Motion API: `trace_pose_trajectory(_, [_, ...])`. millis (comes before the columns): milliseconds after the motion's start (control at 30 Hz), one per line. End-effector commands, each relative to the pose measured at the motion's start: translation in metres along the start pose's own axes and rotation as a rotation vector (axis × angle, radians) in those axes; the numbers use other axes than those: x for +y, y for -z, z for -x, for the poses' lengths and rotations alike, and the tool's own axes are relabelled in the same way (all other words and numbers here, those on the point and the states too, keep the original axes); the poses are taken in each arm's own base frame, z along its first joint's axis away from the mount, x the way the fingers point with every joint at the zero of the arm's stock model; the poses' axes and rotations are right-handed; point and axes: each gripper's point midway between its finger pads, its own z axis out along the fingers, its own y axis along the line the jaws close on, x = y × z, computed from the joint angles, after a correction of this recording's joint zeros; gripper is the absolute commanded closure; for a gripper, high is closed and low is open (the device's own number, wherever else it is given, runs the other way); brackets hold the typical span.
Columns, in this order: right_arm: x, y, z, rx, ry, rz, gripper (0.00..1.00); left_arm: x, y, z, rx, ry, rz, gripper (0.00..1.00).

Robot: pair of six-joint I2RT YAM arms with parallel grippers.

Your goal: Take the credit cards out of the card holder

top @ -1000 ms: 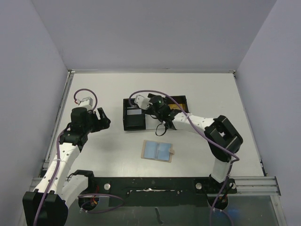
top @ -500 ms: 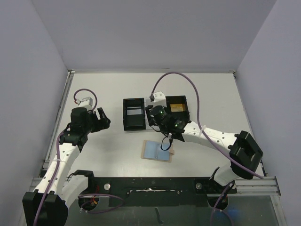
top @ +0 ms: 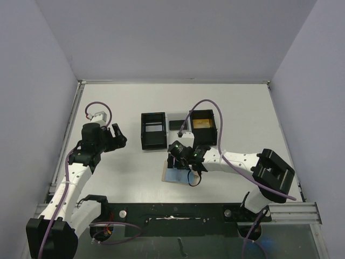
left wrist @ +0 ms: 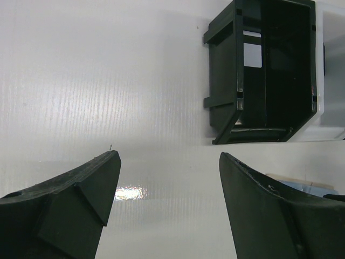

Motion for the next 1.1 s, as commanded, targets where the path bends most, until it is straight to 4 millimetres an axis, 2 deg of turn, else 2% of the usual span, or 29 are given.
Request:
trace_pose_trajectory(0, [0.015, -0.001, -0.003, 0.023, -0.056, 0.005, 0.32, -0.005, 0.003, 0.017, -0.054, -0.01, -0.015, 0.25])
trace_pose_trajectory(300, [0.025, -0.007, -0.003, 0.041, -0.017, -0.023, 0.28, -0.005, 0.002, 0.016, -0.047, -0.009, -0.015, 0.25])
trace_pose_trajectory(667, [0.011, -0.019, -0.021, 0.101, 0.011, -0.118, 0.25, -0.005, 0.001, 0.016, -0.043, -0.009, -0.015, 0.25])
trace_pose_trajectory(833, [0.015, -0.027, -0.028, 0.144, 0.045, -0.128, 0.23, -0.005, 0.0, 0.014, -0.036, -0.008, -0.016, 0.25])
trace_pose_trajectory(1067, [0.02, -0.029, -0.027, 0.148, 0.052, -0.112, 0.2, -0.005, -0.001, 0.013, -0.028, -0.007, -0.018, 0.25])
